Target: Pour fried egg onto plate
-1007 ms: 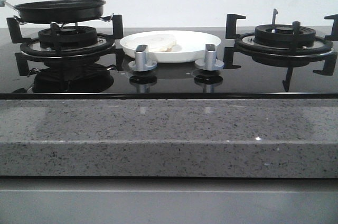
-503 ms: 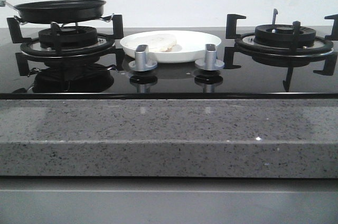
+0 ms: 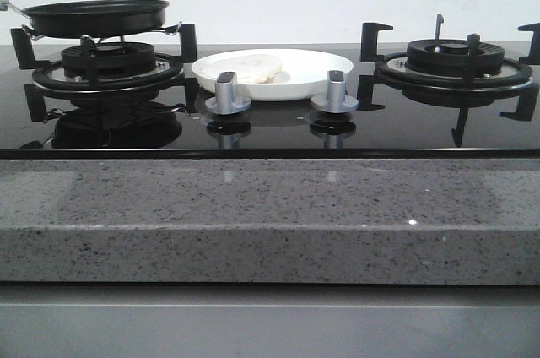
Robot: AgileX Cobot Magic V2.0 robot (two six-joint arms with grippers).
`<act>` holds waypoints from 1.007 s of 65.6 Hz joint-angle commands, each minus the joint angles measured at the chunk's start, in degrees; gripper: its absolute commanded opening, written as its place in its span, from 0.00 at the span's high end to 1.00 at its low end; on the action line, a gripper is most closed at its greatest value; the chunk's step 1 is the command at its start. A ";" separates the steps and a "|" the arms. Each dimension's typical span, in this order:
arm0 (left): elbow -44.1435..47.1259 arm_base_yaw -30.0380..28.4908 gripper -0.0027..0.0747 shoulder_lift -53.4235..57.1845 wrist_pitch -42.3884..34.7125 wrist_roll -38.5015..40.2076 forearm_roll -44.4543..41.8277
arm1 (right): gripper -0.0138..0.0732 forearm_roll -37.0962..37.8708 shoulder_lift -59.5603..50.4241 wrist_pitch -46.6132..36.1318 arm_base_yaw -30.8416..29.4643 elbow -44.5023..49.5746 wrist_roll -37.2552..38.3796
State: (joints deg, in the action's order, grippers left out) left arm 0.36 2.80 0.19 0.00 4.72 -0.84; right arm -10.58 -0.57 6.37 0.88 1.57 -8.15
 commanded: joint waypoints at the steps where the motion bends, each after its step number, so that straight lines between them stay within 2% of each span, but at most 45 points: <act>1: 0.27 -0.21 0.99 0.81 -4.34 0.02 0.08 | 0.92 1.34 -1.17 -6.37 0.16 -0.47 -0.05; 17: 0.27 -0.21 0.99 0.81 -4.34 0.02 0.08 | 0.92 13.83 -1.17 -13.36 0.15 -0.47 13.32; 66: 0.27 -0.21 0.99 0.81 -4.34 0.02 0.08 | 0.92 14.10 -1.17 -12.21 0.09 -0.47 13.58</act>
State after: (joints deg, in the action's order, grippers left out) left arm 0.36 2.80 0.19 0.00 4.72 -0.84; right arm 2.76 -0.57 -1.69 1.15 1.57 5.43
